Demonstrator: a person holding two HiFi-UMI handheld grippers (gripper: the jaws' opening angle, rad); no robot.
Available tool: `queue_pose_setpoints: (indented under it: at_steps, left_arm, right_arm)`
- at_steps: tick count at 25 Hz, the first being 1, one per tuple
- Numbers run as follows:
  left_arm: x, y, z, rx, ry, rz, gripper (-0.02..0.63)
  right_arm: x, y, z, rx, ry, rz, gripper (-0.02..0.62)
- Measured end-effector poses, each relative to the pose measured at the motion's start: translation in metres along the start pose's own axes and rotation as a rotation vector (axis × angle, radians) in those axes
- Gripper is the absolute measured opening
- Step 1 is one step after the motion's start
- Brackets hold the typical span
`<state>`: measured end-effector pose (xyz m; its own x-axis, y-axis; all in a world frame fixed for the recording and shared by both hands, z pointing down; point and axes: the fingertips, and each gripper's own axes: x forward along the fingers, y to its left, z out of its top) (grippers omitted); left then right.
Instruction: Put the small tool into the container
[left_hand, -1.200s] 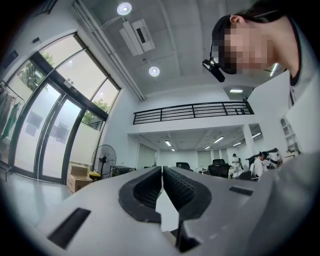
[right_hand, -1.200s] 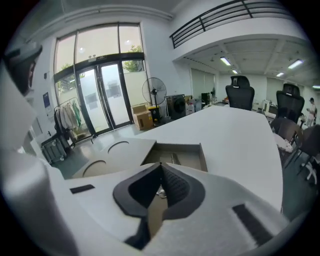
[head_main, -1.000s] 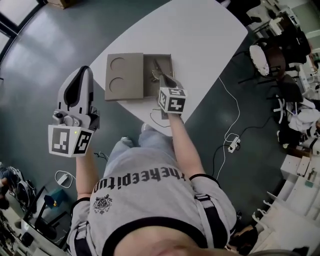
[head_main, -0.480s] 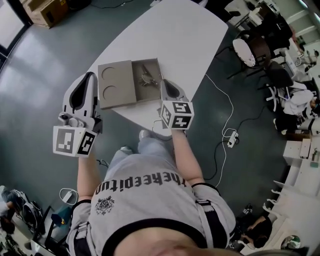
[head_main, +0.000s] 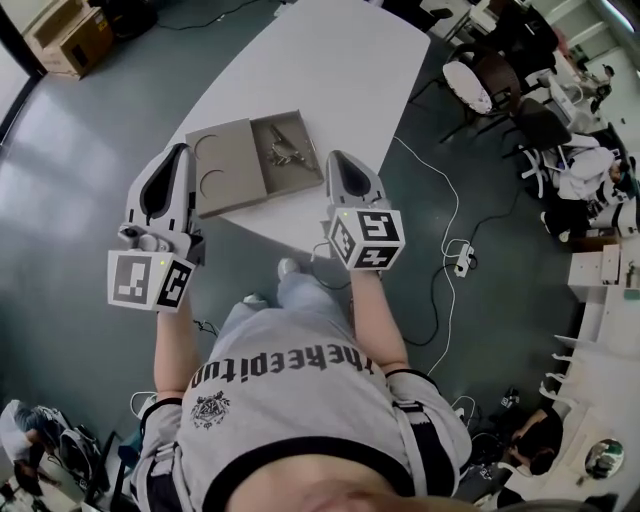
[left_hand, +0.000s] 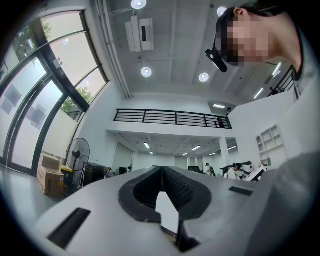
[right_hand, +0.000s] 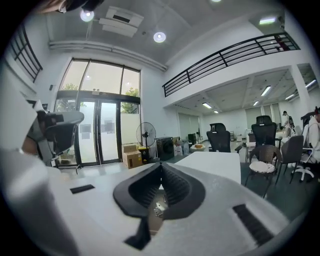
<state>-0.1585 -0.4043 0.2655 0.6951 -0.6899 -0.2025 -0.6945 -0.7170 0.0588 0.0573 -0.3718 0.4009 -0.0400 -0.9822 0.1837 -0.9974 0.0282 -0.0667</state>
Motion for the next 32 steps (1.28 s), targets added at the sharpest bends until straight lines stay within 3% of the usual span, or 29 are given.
queue_pose_setpoints:
  at_steps: [18,32]
  left_arm:
    - [-0.043,0.006,0.015,-0.009,-0.024,-0.042,0.012]
    - [-0.07,0.01,0.018,-0.021,-0.033,-0.048,0.012]
  right_arm:
    - [-0.079,0.04,0.064,-0.014,-0.212,-0.058,-0.005]
    - [-0.114,0.063,0.077,-0.048,-0.278,-0.097,-0.005]
